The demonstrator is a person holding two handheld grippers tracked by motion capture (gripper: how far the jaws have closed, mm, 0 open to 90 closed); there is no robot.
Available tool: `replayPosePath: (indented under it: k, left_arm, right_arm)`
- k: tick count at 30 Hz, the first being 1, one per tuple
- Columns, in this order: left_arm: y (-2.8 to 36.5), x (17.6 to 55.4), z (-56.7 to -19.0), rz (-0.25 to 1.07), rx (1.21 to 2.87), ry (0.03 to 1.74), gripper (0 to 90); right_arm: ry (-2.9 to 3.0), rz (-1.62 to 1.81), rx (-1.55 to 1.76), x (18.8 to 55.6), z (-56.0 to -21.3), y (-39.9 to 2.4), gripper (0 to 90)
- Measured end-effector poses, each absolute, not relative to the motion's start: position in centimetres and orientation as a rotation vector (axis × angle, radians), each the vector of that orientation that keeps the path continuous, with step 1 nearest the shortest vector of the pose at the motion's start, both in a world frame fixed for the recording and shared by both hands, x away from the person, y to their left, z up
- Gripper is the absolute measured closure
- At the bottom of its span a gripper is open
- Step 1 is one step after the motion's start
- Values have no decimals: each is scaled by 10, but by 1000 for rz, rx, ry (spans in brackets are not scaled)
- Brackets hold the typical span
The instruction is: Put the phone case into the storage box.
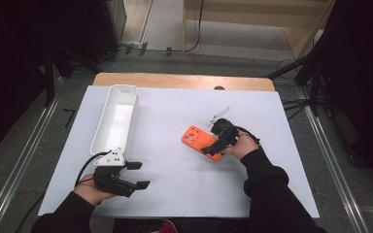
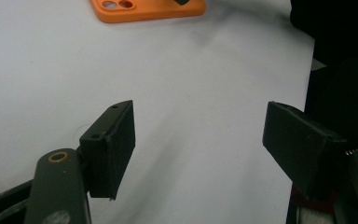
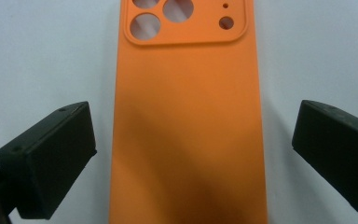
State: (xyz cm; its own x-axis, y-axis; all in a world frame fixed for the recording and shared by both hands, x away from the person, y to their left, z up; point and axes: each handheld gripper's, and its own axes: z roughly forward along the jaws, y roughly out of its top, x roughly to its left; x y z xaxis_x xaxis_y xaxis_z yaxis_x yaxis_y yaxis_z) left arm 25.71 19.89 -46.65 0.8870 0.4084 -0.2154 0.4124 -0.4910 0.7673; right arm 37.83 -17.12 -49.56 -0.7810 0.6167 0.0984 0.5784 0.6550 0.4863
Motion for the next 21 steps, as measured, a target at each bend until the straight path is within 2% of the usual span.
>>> replayPosePath:
  k: [21]
  left_arm:
    - [199, 257, -466, -5, 2142, 588, 256]
  right_arm:
    - [2795, 649, 955, 376, -504, -165, 3]
